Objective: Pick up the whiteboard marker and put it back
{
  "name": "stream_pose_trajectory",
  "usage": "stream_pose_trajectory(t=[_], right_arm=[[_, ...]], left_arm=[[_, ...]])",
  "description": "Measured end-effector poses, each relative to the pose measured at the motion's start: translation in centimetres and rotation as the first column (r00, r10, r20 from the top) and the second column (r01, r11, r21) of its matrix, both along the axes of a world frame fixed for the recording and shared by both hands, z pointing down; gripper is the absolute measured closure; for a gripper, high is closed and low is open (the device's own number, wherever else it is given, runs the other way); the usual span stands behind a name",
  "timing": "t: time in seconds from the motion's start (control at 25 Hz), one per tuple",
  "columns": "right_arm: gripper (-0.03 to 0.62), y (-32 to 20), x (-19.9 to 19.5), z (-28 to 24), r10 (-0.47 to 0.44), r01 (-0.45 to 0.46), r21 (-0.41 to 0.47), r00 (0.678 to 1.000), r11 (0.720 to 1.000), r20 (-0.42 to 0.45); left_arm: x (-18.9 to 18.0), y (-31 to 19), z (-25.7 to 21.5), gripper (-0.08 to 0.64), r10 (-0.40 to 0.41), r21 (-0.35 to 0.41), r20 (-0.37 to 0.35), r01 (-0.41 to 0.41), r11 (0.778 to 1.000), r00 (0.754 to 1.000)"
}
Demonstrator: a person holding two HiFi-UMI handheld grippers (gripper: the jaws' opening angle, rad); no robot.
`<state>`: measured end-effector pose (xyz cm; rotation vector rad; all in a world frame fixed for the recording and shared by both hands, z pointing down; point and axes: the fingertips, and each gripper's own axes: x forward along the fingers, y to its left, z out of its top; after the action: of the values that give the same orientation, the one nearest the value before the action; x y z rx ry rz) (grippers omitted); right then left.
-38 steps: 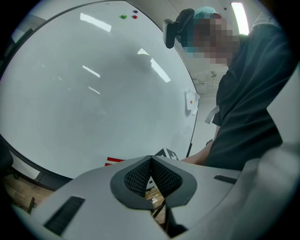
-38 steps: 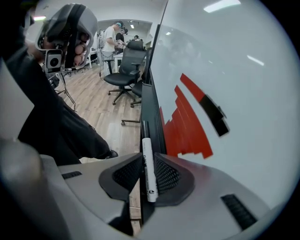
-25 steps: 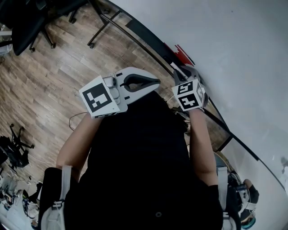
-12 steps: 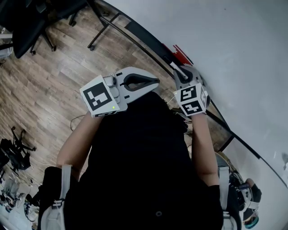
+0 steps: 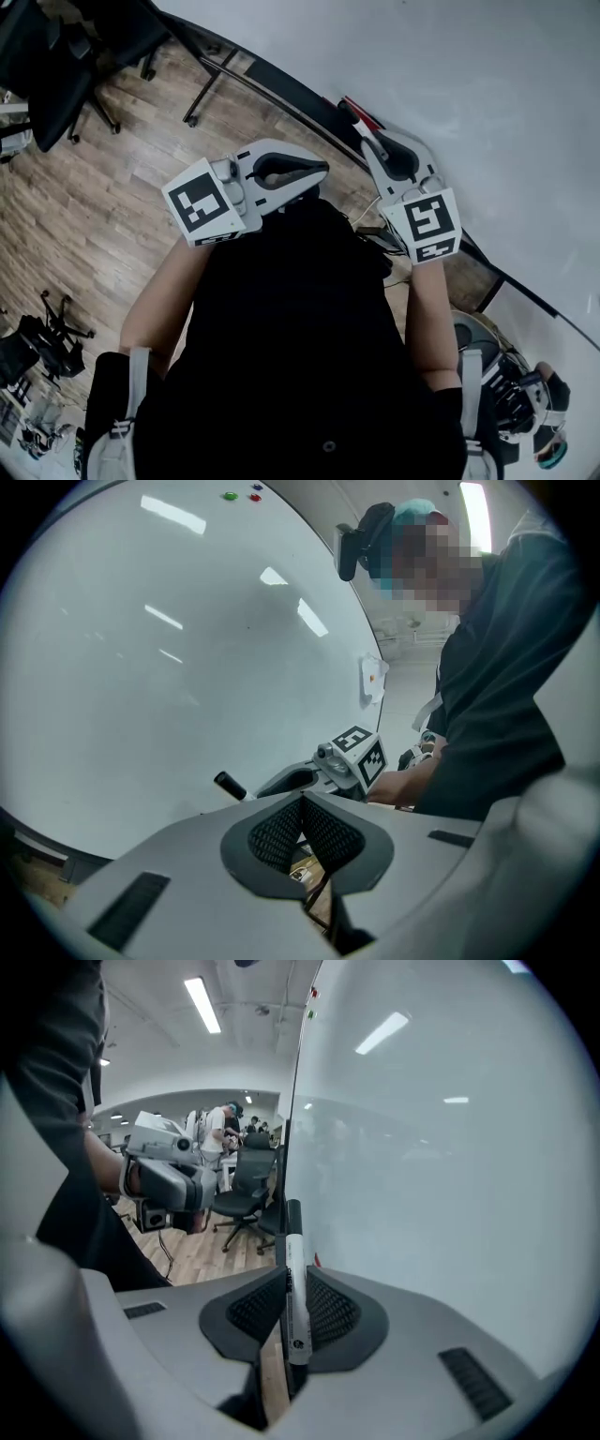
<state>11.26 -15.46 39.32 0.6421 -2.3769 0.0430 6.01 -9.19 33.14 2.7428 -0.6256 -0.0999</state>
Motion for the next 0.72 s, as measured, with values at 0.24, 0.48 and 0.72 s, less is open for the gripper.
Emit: stream_pose_trajectory(t=[0.24, 0.48, 0.72], right_arm=[[0.520, 0.4, -0.2, -6.2, -0.007, -0.018, 0.115, 0.978, 0.993, 0.211], [0.520, 1.2, 3.1, -10.3, 0.057, -0.112, 0.153, 0.943, 0.982, 0.329], [0.520, 2.8, 6.1, -12.7, 0.087, -0.185, 0.173, 0.885, 0.967, 0.457]], left_arm=[[0.8, -0.3, -1.5, 0.548, 0.052, 0.028, 0.020, -0.053, 0.998, 0.998], [1.6, -0.6, -3.7, 0.548, 0.094, 0.062, 0.023, -0.095, 0.994, 0.995], [1.6, -0.9, -5.5, 0.548, 0.141, 0.104, 0.045, -0.145, 0.984, 0.989]])
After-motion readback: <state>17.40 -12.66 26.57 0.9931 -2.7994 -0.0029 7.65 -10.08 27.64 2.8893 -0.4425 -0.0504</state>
